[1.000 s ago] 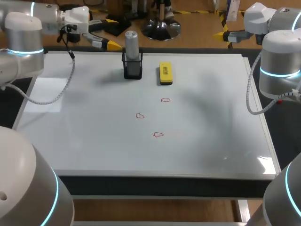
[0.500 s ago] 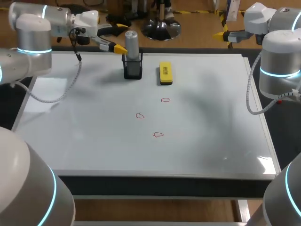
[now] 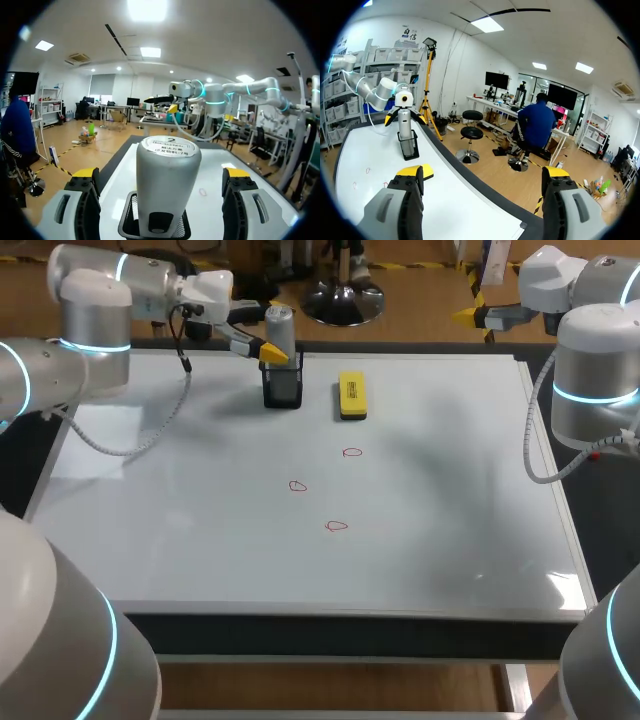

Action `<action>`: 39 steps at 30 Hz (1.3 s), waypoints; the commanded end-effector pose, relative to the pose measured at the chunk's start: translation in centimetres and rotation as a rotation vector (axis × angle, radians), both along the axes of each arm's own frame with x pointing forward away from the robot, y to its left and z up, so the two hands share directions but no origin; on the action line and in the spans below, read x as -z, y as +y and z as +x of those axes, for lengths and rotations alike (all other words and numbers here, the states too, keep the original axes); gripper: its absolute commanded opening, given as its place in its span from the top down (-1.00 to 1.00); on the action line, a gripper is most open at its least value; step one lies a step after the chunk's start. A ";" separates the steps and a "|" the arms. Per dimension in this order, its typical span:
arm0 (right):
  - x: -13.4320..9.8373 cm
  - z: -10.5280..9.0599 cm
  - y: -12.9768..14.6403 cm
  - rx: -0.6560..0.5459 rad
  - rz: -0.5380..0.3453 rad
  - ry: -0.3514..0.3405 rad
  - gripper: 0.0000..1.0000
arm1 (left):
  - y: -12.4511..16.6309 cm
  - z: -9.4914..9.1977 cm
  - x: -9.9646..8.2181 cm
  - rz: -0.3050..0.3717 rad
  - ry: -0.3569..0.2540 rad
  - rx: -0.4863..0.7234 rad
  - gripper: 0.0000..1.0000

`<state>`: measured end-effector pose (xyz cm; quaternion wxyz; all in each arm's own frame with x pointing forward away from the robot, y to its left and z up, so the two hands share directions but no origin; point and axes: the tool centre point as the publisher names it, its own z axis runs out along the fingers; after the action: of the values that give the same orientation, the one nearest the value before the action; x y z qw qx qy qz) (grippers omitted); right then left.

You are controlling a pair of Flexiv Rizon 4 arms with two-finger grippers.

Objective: Pick up the inspection probe, press it on each red-marked spot on the whiteboard one by one, put down the probe, pick up the eraser, and wipe off all the red marks.

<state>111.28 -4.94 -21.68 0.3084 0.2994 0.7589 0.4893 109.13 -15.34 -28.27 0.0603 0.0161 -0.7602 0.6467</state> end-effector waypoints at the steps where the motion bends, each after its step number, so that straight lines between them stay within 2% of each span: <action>1: 0.0 0.0 0.0 -0.002 0.000 0.000 -1.00 | -0.7 0.6 0.6 -0.012 0.006 0.002 -1.00; 19: 0.0 0.0 0.0 -0.002 0.000 0.000 -1.00 | -1.3 0.9 -0.4 -0.017 -0.022 -0.049 -1.00; 36: 0.0 0.0 0.0 -0.002 0.000 0.000 -1.00 | -1.3 0.3 -0.7 -0.002 -0.026 -0.080 -1.00; 37: 0.0 0.0 0.0 -0.002 0.000 0.000 -1.00 | -1.3 0.3 -0.7 -0.001 -0.025 -0.080 -0.99; 39: 0.0 0.0 0.0 -0.002 0.000 0.000 -1.00 | -1.3 0.2 -0.7 0.000 -0.024 -0.083 -0.75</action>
<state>111.28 -4.94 -21.68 0.3084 0.2993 0.7589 0.4893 109.83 -16.66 -27.77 0.0286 0.0361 -0.7584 0.6502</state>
